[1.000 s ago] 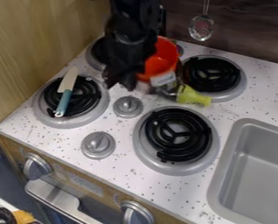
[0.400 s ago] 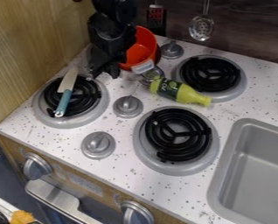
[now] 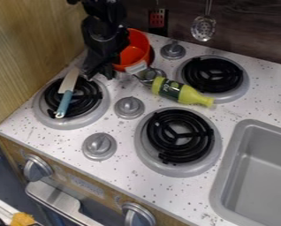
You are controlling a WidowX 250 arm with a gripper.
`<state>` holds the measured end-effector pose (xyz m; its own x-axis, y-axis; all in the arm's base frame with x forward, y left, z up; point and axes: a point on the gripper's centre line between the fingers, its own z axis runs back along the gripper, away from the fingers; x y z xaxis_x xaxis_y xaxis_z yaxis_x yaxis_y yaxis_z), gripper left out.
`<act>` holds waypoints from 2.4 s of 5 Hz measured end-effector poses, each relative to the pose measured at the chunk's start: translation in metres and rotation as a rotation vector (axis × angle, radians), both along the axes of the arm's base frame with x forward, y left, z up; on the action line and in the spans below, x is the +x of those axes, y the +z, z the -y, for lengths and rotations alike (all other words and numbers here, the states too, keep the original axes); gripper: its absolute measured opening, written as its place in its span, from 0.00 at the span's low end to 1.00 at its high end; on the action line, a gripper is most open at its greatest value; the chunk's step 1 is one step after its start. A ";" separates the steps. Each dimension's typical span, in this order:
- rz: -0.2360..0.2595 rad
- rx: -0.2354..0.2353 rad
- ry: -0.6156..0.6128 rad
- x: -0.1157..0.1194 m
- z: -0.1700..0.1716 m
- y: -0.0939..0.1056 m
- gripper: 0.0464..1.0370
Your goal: Put the red bucket to left side
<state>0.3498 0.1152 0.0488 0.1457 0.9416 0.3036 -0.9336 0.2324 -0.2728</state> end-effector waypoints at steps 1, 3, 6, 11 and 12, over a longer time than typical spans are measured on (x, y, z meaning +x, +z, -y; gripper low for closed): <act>-0.008 -0.016 0.002 -0.002 -0.006 -0.008 0.06; -0.066 -0.028 -0.008 0.001 -0.009 -0.011 0.06; -0.080 -0.031 -0.045 0.001 -0.011 -0.020 0.31; -0.212 0.099 -0.109 -0.005 0.025 0.032 0.96; -0.193 0.140 -0.126 -0.015 0.045 0.045 0.96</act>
